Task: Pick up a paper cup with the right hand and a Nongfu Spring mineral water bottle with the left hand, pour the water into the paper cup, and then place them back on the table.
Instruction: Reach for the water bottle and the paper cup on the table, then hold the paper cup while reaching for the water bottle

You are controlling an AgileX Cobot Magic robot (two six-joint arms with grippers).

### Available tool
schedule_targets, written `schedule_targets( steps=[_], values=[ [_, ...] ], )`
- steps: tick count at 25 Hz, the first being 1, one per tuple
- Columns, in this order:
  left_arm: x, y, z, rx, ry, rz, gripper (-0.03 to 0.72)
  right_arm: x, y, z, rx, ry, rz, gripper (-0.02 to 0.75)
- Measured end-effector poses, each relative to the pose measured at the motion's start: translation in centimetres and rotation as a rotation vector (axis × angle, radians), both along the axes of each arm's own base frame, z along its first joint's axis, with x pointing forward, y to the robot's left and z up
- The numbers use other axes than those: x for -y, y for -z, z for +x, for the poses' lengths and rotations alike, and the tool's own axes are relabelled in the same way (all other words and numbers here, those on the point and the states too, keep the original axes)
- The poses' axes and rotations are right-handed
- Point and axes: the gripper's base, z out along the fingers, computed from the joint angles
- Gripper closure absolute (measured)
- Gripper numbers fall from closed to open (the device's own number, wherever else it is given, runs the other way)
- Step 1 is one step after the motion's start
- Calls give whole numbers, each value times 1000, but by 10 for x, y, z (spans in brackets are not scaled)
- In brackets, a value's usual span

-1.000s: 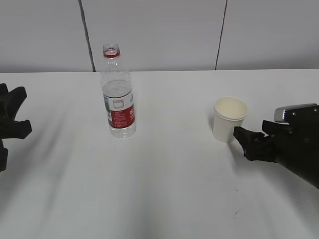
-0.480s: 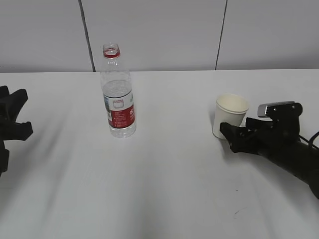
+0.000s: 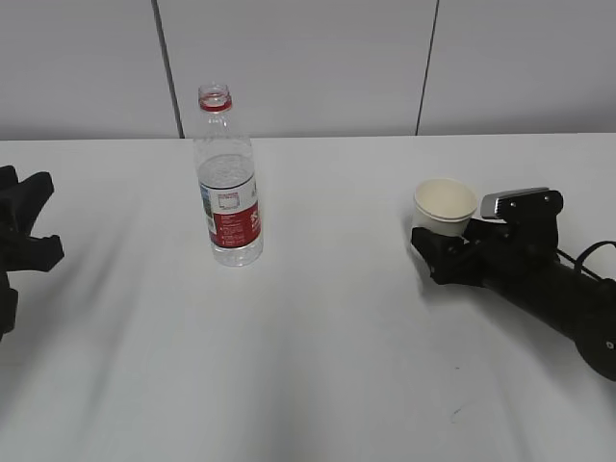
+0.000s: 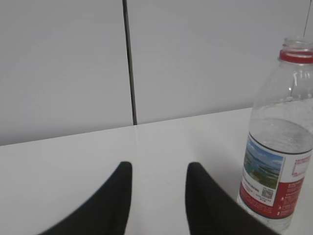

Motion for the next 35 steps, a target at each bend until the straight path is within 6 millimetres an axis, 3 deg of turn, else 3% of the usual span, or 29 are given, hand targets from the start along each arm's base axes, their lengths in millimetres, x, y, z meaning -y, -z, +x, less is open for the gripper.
schedule_targets(
  steps=[13,17,20,26,35],
  values=[
    [-1,4,0,-45,-12,7,448,-1,8,7,1,-7,0,108],
    [2,5,-1,-49,19,8,439,-1,8,8,1,-7,0,142],
    [6,5,-2,-53,74,9,384,-1,8,8,1,-7,0,158],
    [11,5,-4,-47,130,29,178,-1,8,8,1,-7,0,181],
    [15,31,6,-98,159,12,141,-1,8,8,1,-7,0,187]
  ],
)
